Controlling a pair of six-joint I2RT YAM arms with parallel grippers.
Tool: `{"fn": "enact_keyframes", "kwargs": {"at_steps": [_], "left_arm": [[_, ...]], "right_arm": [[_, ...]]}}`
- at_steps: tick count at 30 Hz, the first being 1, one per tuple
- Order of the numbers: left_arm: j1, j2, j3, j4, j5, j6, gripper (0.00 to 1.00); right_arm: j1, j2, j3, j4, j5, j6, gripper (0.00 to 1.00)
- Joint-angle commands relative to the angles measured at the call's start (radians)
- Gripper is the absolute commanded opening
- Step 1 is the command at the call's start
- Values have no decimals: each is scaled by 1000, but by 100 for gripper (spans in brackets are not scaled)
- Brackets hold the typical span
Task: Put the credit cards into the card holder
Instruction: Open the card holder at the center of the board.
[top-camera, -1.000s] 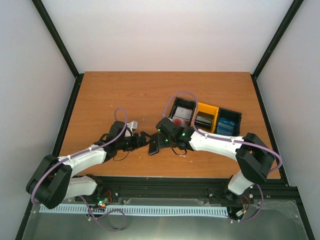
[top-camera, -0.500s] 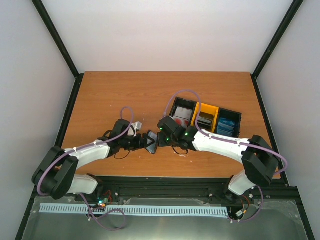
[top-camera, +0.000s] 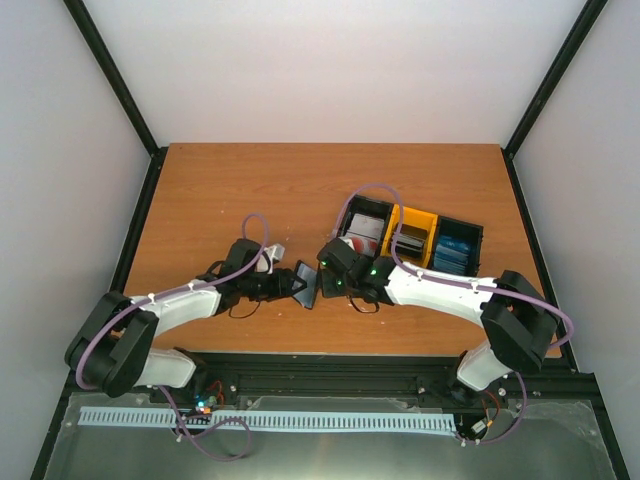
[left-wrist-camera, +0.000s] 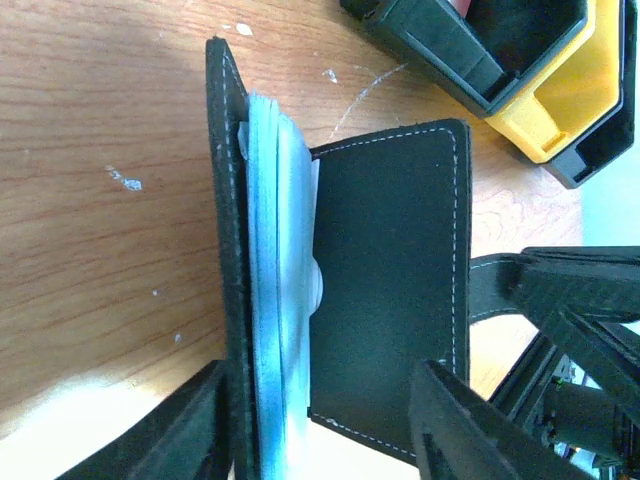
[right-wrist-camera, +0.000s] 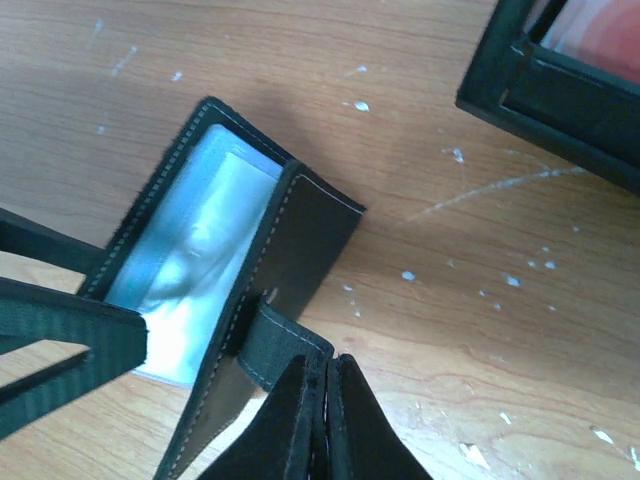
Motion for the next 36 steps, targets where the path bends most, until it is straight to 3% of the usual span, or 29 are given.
{"fn": "enact_keyframes", "kwargs": {"at_steps": [1,11,14,20,23,28,32,36], "left_arm": [[1,-18,31,27,16,19,46],[1,19,37,32,24,26,10],[1,24,43,32,32,28,1],[2,8,48,19,16,8,1],[1,9,48,17,10,-3,1],[1,24,42,38,35,-9,5],[1,12,18,92,77,-26,21],[1,-5,13,86,74,-24,23]], "right_arm": [[-2,-4,-21,-9,45,25,3],[-4,-13,-22,-58,138,40,3],[-4,-7,-19,-86,177,52,9],[-4,-76,25,-106,207,3,45],[-5,-131,28,-48,116,-62,57],[-31,-79,15,42,-102,-43,60],[-53,-20,-3,106,-148,5,62],[-89,-15,-80,223,-196,42,60]]}}
